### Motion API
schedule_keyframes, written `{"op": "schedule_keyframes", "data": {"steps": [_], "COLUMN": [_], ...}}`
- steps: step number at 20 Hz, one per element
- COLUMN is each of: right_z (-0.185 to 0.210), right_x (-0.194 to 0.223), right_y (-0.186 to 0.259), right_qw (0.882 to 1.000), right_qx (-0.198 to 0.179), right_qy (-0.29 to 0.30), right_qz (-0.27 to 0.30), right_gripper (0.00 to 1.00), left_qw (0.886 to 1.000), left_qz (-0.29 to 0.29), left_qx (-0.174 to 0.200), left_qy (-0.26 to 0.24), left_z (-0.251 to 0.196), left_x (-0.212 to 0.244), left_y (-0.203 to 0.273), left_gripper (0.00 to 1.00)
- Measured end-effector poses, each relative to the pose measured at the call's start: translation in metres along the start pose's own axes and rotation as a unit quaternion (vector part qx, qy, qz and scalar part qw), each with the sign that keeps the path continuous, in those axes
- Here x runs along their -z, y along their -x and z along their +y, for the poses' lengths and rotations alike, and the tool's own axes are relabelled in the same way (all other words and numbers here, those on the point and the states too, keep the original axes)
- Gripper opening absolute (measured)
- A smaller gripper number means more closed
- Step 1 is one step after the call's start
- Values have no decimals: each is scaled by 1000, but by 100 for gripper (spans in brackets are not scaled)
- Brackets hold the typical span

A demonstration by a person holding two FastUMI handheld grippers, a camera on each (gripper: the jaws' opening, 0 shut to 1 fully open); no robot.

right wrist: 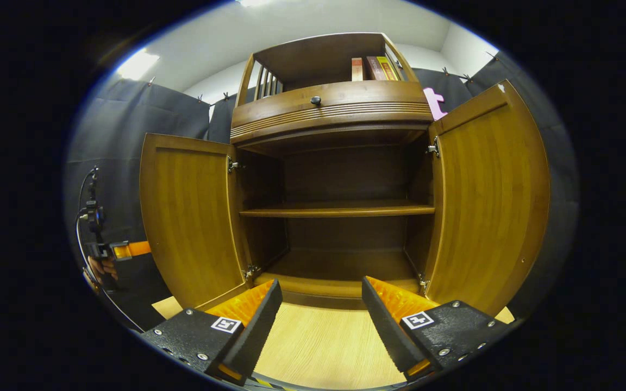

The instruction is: Open the right door of the double-door shoe cabinet with the right hand, and open the left door with the left hand.

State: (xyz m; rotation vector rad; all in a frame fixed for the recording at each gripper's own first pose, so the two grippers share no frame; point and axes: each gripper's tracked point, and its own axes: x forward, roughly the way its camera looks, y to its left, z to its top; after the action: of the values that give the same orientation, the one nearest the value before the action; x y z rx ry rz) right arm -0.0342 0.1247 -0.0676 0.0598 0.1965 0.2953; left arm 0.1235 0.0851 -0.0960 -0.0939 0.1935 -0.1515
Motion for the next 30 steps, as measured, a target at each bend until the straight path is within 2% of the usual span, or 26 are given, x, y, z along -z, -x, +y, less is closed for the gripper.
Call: {"op": "schedule_keyframes", "data": {"steps": [1, 2, 3, 5, 8, 14, 15, 16, 18, 19, 20, 21, 22, 25, 30], "right_z": [-5, -10, -13, -16, -32, -91, -99, -105, -115, -120, -123, -128, -130, -136, -130], "right_x": [1, 0, -1, -2, -2, -20, -21, -23, -25, -25, -25, -26, -26, -23, -17], "right_y": [0, -2, -2, -1, 4, 27, 30, 33, 39, 40, 42, 43, 44, 43, 35], "right_qw": [1000, 1000, 1000, 1000, 1000, 999, 999, 999, 998, 998, 998, 998, 998, 998, 999], "right_qx": [5, 8, 8, 1, 0, 38, 44, 48, 52, 54, 57, 60, 60, 56, 40], "right_qy": [1, 2, -2, -14, -10, -3, -3, -3, -6, -7, -6, -3, 1, 2, -6], "right_qz": [0, -1, -2, -3, 2, -19, -21, -23, -28, -30, -31, -32, -33, -32, -28], "right_gripper": [92, 92, 90, 92, 92, 92, 92, 92, 92, 92, 92, 92, 92, 92, 92], "left_qw": [1000, 999, 999, 998, 994, 995, 995, 995, 996, 996, 996, 996, 996, 996, 996], "left_qz": [-1, -7, -18, -62, -112, -94, -89, -84, -83, -84, -86, -86, -83, -82, -69], "left_qx": [-20, -34, -35, -24, -15, -27, -32, -39, -40, -23, -18, -21, -18, -19, -53], "left_qy": [-3, -1, 2, -2, -5, -36, -35, -31, -14, 0, 5, -2, -14, -37, -24], "left_z": [1, -2, -14, -47, -100, -189, -201, -209, -225, -238, -248, -250, -255, -263, -250], "left_x": [-2, -9, -22, -60, -102, -76, -66, -56, -37, -28, -22, -19, -17, -19, -15], "left_y": [14, 28, 38, 48, 29, -25, -34, -41, -49, -51, -51, -53, -53, -52, -53], "left_gripper": [13, 0, 8, 8, 7, 8, 8, 14, 12, 13, 25, 26, 41, 64, 100]}}
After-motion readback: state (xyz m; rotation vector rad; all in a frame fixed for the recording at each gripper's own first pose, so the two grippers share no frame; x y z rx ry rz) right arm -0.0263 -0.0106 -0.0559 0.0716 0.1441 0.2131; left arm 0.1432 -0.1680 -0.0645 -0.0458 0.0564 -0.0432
